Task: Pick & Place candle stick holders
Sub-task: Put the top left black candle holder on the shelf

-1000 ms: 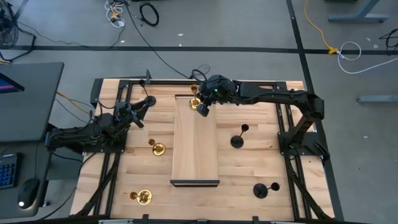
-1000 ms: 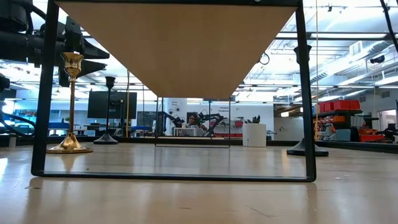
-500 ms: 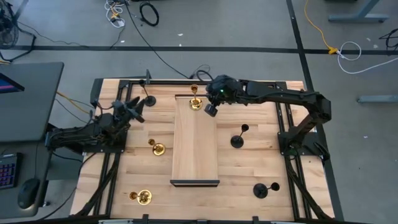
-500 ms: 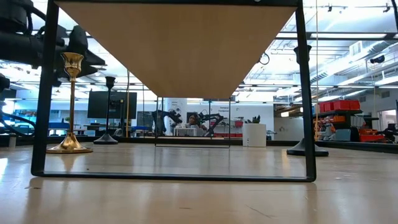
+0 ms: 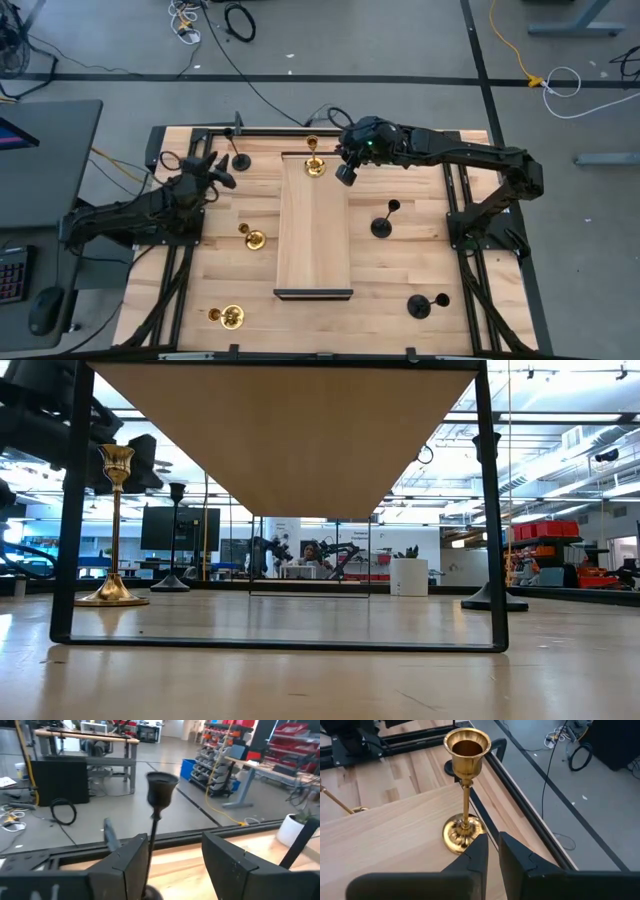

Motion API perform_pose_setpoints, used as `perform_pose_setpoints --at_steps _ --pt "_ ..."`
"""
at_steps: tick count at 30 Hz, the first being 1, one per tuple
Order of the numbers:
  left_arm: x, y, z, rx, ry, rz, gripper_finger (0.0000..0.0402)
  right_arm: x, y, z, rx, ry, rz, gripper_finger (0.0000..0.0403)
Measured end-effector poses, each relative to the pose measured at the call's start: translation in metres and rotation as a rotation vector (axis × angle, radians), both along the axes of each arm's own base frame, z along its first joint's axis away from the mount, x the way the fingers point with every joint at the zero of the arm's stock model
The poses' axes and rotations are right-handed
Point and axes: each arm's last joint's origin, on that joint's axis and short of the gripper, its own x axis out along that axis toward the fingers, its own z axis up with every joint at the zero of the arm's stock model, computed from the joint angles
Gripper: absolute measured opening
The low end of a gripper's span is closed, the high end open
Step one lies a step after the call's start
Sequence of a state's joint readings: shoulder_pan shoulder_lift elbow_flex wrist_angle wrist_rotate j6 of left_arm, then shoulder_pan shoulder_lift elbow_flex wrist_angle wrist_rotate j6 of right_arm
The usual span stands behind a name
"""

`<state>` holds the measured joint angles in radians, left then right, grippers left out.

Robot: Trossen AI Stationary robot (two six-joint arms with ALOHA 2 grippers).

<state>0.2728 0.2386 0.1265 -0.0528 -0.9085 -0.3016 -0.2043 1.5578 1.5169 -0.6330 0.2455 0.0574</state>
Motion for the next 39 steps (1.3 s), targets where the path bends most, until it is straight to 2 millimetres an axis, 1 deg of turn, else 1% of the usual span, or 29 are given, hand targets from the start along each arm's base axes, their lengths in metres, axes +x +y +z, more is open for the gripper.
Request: perform_pose_setpoints --at_steps 6,10,14,19,28,32,39 --pt "0.006 0.013 -0.001 -0.014 0.003 0.038 0.0220 -0.001 0.001 0.000 -0.010 0.010 0.015 0.0048" --pt "0.009 0.021 -0.004 -0.033 0.017 0.046 0.0229 -0.001 0.001 0.000 -0.011 0.019 0.017 0.0048" --pt "0.013 0.032 -0.003 -0.035 -0.005 0.051 0.0229 -0.001 0.001 0.000 -0.024 0.026 0.027 0.0048" --pt "0.016 0.044 -0.011 -0.075 0.031 0.072 0.0229 -0.001 0.001 0.000 -0.026 0.027 0.028 0.0048" --pt "0.022 0.064 -0.014 -0.065 -0.013 0.080 0.0229 -0.002 0.002 -0.001 -0.024 0.032 0.029 0.0048" --pt "0.025 0.069 -0.019 -0.085 -0.023 0.048 0.0229 -0.002 0.002 -0.001 -0.024 0.033 0.029 0.0048" --pt "0.028 0.071 -0.021 -0.091 -0.031 0.044 0.0229 -0.001 0.002 -0.001 -0.025 0.034 0.031 0.0048"
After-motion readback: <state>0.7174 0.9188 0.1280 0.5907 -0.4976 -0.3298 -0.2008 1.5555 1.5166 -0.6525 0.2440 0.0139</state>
